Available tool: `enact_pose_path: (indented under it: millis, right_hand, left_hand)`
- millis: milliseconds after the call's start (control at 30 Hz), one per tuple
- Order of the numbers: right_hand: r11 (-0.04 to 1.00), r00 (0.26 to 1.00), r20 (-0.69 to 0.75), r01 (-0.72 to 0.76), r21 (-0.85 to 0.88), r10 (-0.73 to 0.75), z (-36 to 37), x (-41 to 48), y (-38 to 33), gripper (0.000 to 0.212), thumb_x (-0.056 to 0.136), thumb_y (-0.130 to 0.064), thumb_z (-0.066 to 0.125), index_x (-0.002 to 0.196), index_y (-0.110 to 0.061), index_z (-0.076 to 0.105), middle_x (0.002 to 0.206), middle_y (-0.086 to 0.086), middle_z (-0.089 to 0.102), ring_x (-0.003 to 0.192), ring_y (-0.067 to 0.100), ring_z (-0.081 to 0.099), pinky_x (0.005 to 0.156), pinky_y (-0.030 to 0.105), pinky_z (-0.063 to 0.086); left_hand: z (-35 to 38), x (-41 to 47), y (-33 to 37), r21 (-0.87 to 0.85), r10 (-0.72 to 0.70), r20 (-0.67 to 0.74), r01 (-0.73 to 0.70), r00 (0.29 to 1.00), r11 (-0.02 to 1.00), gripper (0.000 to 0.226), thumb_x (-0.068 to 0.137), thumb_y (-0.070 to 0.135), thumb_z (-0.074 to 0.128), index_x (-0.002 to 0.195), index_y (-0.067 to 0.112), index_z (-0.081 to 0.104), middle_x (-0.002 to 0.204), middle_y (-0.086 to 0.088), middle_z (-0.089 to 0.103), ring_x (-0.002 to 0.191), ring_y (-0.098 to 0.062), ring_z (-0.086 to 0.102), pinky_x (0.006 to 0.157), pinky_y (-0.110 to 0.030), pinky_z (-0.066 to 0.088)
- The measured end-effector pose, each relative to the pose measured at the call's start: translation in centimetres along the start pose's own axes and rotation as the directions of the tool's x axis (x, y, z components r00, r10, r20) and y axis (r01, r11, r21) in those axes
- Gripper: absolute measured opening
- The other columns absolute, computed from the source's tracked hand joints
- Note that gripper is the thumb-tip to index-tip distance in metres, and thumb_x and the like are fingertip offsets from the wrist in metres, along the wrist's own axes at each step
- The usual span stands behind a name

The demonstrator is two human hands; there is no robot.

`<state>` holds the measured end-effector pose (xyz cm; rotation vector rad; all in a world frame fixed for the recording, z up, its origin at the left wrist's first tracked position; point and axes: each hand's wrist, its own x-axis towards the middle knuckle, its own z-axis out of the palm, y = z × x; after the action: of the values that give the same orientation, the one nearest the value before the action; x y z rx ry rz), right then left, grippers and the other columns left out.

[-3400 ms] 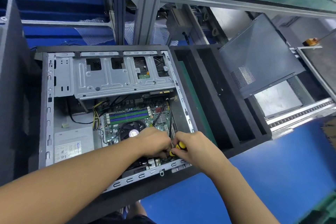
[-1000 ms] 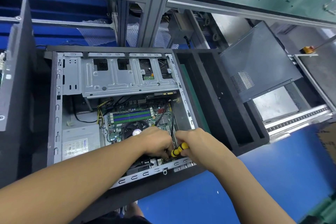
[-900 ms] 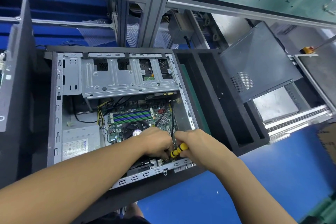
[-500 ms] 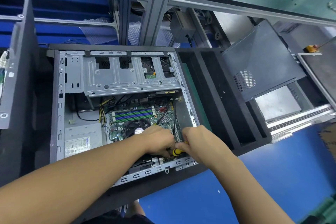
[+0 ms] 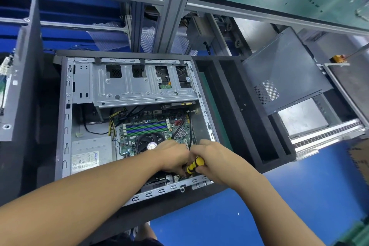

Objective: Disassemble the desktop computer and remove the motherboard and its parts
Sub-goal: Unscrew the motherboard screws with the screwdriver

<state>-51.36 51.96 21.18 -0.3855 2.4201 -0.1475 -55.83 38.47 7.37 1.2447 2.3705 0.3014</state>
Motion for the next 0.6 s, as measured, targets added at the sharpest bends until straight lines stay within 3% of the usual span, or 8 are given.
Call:
enact_pose_path:
  millis: [67, 167, 300, 367, 433, 500, 600]
  right_hand:
    - [0.995, 0.995, -0.044, -0.084, 0.053, 0.086, -0.08, -0.08, -0.01, 0.028, 0.089, -0.041, 0.068, 0.101, -0.021, 0.053, 0.093, -0.005, 0.049, 0.084, 0.02, 0.052, 0.067, 0.032, 0.042]
    - [0.971, 0.969, -0.087, -0.237, -0.031, 0.233, -0.15, 0.11, -0.12, 0.046, 0.089, -0.062, 0.059, 0.089, -0.017, 0.049, 0.076, -0.003, 0.049, 0.067, 0.021, 0.051, 0.051, 0.031, 0.037]
    - [0.981, 0.979, -0.078, -0.19, -0.033, 0.187, -0.06, 0.41, -0.43, 0.036, 0.095, -0.042, 0.061, 0.077, -0.019, 0.039, 0.071, -0.002, 0.042, 0.059, 0.02, 0.045, 0.046, 0.029, 0.029]
    - [0.986, 0.985, -0.06, -0.162, -0.028, 0.16, -0.28, 0.37, -0.28, 0.031, 0.093, -0.034, 0.064, 0.079, -0.021, 0.04, 0.074, -0.001, 0.045, 0.064, 0.023, 0.049, 0.048, 0.031, 0.035]
    - [0.991, 0.99, -0.061, -0.129, -0.036, 0.127, -0.39, 0.19, -0.14, 0.025, 0.091, -0.025, 0.067, 0.083, -0.022, 0.043, 0.086, -0.001, 0.05, 0.078, 0.026, 0.056, 0.061, 0.035, 0.048]
    - [0.996, 0.996, -0.039, -0.084, -0.043, 0.082, -0.36, 0.06, -0.06, 0.024, 0.089, -0.014, 0.068, 0.086, -0.024, 0.046, 0.096, -0.003, 0.047, 0.087, 0.026, 0.057, 0.074, 0.041, 0.052]
    - [0.999, 0.999, 0.006, -0.04, 0.004, 0.04, -0.18, 0.03, 0.01, 0.023, 0.087, -0.007, 0.066, 0.093, -0.024, 0.053, 0.1, -0.005, 0.042, 0.089, 0.023, 0.055, 0.077, 0.039, 0.05]
  left_hand:
    - [-0.13, -0.05, 0.13, 0.003, -0.02, 0.006, 0.02, 1.0, 1.0, 0.036, 0.08, 0.05, 0.07, 0.069, 0.022, 0.05, 0.059, 0.007, 0.045, 0.06, -0.024, 0.05, 0.051, -0.027, 0.03]
    - [-0.24, 0.03, 0.23, -0.002, -0.024, 0.03, 0.024, 0.999, 1.0, 0.048, 0.081, 0.052, 0.071, 0.059, 0.022, 0.041, 0.054, 0.01, 0.041, 0.053, -0.021, 0.047, 0.047, -0.026, 0.026]
    - [-0.2, 0.16, 0.21, 0.038, 0.014, 0.005, -0.014, 1.0, 0.999, 0.032, 0.083, 0.054, 0.07, 0.079, 0.023, 0.063, 0.056, 0.011, 0.041, 0.06, -0.021, 0.051, 0.051, -0.026, 0.031]
    - [-0.09, 0.18, 0.1, 0.03, 0.042, -0.011, -0.042, 0.999, 0.999, 0.028, 0.083, 0.053, 0.069, 0.092, 0.027, 0.068, 0.06, 0.011, 0.044, 0.064, -0.019, 0.049, 0.052, -0.026, 0.032]
    - [0.03, 0.24, -0.14, 0.005, 0.056, -0.024, -0.056, 0.998, 0.998, 0.027, 0.082, 0.052, 0.069, 0.101, 0.032, 0.069, 0.067, 0.011, 0.049, 0.068, -0.019, 0.05, 0.056, -0.028, 0.034]
    - [0.02, 0.23, -0.31, -0.025, 0.062, -0.03, -0.063, 0.998, 0.998, 0.024, 0.082, 0.05, 0.07, 0.094, 0.03, 0.067, 0.065, 0.012, 0.047, 0.068, -0.018, 0.049, 0.057, -0.028, 0.031]
    - [-0.04, 0.14, -0.38, -0.044, 0.04, -0.013, -0.041, 0.999, 0.998, 0.023, 0.081, 0.048, 0.072, 0.084, 0.028, 0.064, 0.061, 0.012, 0.043, 0.064, -0.016, 0.045, 0.054, -0.026, 0.026]
